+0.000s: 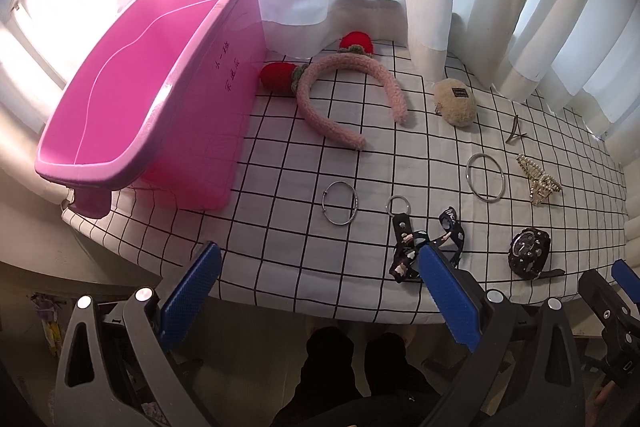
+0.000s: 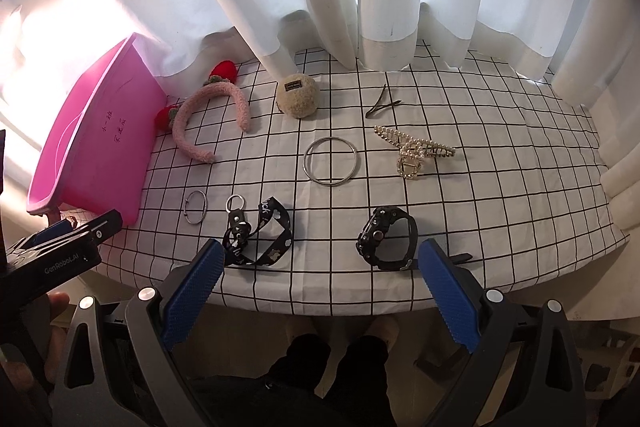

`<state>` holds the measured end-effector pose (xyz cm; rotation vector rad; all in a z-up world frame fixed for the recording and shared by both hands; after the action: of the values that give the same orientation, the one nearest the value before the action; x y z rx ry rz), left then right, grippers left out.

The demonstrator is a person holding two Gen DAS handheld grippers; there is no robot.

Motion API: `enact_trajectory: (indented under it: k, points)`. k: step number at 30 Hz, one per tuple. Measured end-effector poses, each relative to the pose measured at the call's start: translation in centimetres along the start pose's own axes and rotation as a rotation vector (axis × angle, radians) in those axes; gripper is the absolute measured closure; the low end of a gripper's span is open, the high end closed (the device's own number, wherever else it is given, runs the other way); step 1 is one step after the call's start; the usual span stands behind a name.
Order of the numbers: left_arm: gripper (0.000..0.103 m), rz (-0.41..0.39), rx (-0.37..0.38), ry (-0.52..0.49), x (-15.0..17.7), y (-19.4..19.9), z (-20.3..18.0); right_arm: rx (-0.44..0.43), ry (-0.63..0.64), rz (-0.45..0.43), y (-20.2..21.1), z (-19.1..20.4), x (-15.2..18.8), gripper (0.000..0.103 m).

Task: Organize jewelry
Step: 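Grasp the silver bangle with the left tool while the right tool grasps the black watch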

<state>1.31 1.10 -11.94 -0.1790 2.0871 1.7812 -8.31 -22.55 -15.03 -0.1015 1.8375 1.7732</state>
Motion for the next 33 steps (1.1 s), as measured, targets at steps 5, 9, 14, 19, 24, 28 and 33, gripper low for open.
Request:
enact_trajectory:
  k: [5,9,14,19,24,28,33]
  points:
    - [0.006,0.032,0.011,0.016,2.1,-3.1,0.6,-0.047,-0.03,0.008,-2.6,-2.4,2.0,0.01]
    - [0.006,0.035,0.04,0.014,3.4,-5.1,0.5,-0.048,-0.101,0.049,-5.3,-5.1,3.4,0.01]
    - [0.006,0.012,0.074,0.024,3.6,-7.2,0.0,-0.046,-0.107,0.065,-8.1,-6.4,4.0,0.01]
    - [0.006,-0.015,0.078,0.026,2.6,-9.2,-0.2,-0.041,-0.073,0.061,-10.6,-5.9,3.8,0.01]
    - [0.006,-0.014,0.084,0.026,1.7,-11.3,0.0,-0.027,-0.03,0.047,-12.7,-5.2,3.1,0.01]
    - [0.006,-0.008,0.08,0.032,1.3,-13.1,0.6,-0.016,-0.005,0.031,-13.9,-4.8,2.8,0.01]
    - [0.006,-0.006,0.064,0.061,0.7,-15.0,1.9,-0.013,-0.001,0.023,-14.9,-4.3,2.9,0.01]
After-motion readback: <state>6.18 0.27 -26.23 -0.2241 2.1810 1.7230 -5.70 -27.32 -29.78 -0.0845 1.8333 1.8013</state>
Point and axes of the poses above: each gripper's, at about its wrist camera, not at the fingertips, and y roughly against the way its jaws point, z to its left, x to its underside, the point moved 7 cm from there along -y, roughly the way its jaws point, and after that the axes turned 11 degrees about x, right-handed, at the moved point
